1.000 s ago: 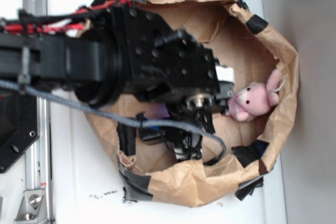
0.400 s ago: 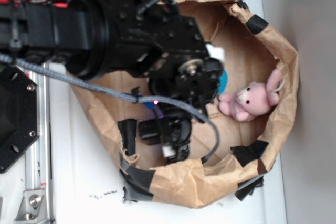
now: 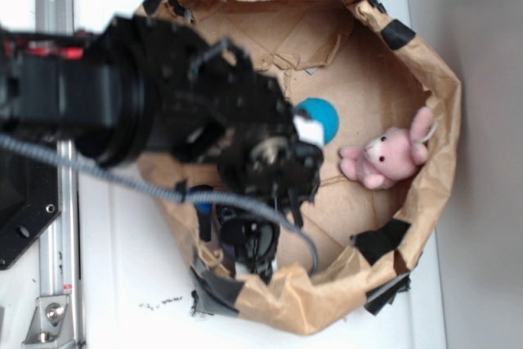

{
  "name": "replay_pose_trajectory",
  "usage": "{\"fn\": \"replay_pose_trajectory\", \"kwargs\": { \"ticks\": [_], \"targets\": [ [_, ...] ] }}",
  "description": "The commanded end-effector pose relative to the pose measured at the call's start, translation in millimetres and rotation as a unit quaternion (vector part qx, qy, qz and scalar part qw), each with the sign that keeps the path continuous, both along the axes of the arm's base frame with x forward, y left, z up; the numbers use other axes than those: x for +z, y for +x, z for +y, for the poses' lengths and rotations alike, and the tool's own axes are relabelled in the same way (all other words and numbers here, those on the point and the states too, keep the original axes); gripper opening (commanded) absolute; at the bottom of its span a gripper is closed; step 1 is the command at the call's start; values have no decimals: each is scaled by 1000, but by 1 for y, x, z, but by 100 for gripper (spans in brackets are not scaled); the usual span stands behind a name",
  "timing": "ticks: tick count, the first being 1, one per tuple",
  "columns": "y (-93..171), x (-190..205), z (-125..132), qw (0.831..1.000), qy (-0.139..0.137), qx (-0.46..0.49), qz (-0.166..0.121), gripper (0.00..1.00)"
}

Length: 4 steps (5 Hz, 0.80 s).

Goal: Grab the black box.

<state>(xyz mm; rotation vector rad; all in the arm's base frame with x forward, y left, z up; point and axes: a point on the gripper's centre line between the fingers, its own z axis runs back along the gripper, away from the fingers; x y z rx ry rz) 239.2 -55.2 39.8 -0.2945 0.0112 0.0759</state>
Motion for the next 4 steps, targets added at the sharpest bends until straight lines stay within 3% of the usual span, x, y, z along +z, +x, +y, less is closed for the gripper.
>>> {"fn": "replay_pose_trajectory", "kwargs": {
  "ticks": [1, 2, 3, 4],
  "targets": [
    [-3, 7, -4, 999, 26, 1, -26, 0],
    [6, 29, 27, 990, 129, 25, -46, 0],
    [6, 65, 68, 980, 172, 69, -72, 0],
    [5, 96, 88, 977, 186, 81, -66, 0]
  ]
}}
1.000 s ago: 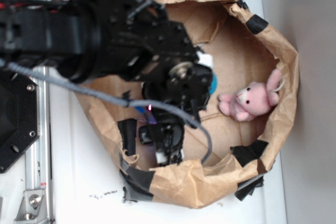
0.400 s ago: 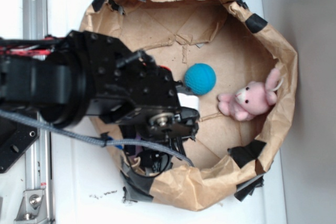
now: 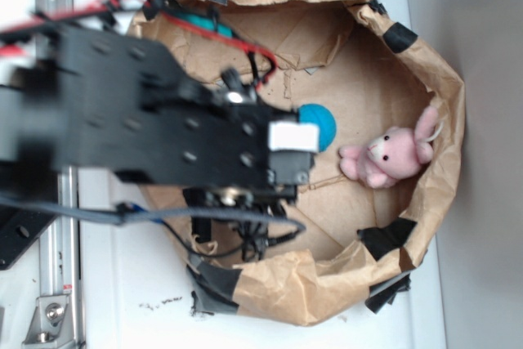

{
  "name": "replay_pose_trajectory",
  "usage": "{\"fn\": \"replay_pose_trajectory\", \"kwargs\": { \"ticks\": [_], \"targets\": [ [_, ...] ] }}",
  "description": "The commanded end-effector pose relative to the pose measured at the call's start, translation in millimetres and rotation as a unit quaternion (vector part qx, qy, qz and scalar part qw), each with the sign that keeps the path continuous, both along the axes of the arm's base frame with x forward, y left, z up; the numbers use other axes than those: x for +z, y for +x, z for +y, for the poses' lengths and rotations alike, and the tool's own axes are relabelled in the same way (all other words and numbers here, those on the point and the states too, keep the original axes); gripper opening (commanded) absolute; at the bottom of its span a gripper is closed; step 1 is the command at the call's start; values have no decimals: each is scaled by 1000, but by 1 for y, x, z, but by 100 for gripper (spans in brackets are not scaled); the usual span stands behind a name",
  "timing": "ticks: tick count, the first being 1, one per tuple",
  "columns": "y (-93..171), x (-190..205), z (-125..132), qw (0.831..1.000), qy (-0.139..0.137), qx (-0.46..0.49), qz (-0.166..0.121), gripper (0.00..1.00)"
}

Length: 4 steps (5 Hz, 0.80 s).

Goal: Grab the black box.

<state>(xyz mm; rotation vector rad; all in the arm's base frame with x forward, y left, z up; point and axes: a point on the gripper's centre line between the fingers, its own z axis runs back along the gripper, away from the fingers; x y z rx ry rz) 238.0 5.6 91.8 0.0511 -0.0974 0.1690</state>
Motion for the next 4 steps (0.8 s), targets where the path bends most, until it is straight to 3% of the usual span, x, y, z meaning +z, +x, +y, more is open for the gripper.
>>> {"fn": "replay_pose_trajectory", "kwargs": {
  "ticks": [1, 2, 3, 4],
  "targets": [
    [7, 67, 38, 1000, -9, -1, -21, 0],
    [10, 74, 42, 999, -34, -16, -10, 0],
    [0, 86, 28, 999, -39, -29, -19, 0],
    [2, 84, 18, 999, -26, -33, -19, 0]
  ]
}}
